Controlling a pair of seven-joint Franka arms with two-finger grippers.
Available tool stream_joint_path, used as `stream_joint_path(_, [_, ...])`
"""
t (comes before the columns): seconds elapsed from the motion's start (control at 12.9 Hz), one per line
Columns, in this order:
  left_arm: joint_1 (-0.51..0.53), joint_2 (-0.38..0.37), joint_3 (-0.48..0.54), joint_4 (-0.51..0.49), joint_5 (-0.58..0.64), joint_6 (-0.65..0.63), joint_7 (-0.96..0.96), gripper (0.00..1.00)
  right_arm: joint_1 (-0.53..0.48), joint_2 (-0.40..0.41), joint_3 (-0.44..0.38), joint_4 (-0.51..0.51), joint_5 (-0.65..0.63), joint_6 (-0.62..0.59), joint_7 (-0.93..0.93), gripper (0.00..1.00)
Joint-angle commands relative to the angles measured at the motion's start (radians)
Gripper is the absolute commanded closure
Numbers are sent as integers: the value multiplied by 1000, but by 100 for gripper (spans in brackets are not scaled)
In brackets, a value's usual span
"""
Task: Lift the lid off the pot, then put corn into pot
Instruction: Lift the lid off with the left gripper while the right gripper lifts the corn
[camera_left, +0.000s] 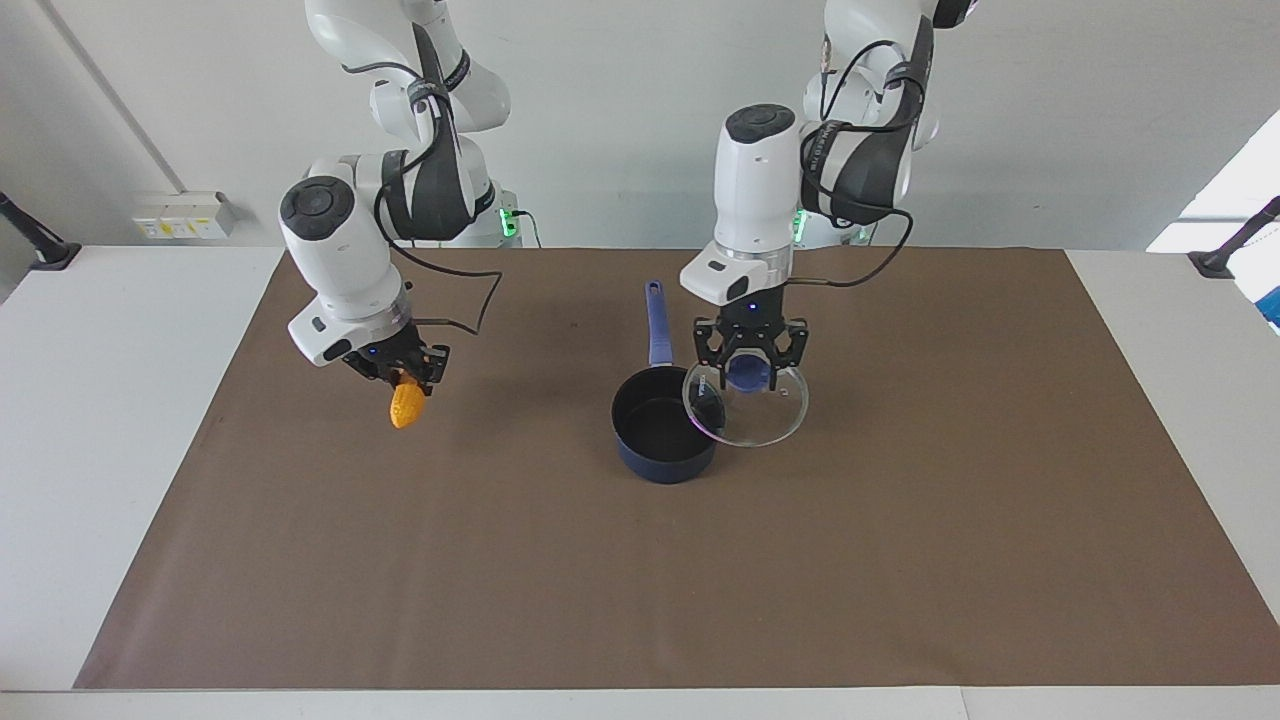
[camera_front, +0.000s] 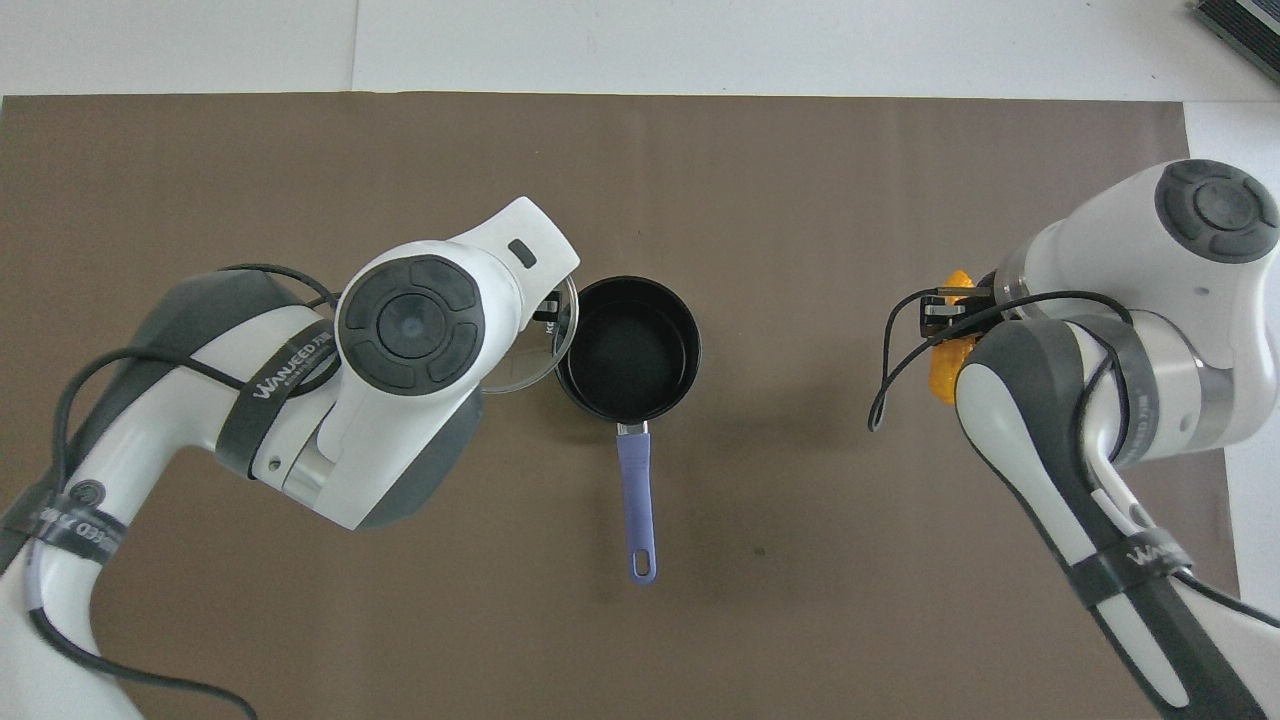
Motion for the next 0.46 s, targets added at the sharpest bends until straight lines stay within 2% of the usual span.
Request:
stream_joint_path(0.0, [92, -43, -10, -86, 23, 75, 1, 100, -3, 8, 85, 16, 9, 1, 201, 100])
stream_joint_path(0.23, [244, -55, -11, -165, 9, 183, 86, 100, -2, 7, 166, 13, 9, 61, 450, 100])
stream_joint_path(0.39, [339, -57, -11, -236, -48, 276, 124, 100, -2, 7, 229, 13, 10, 85, 612, 100])
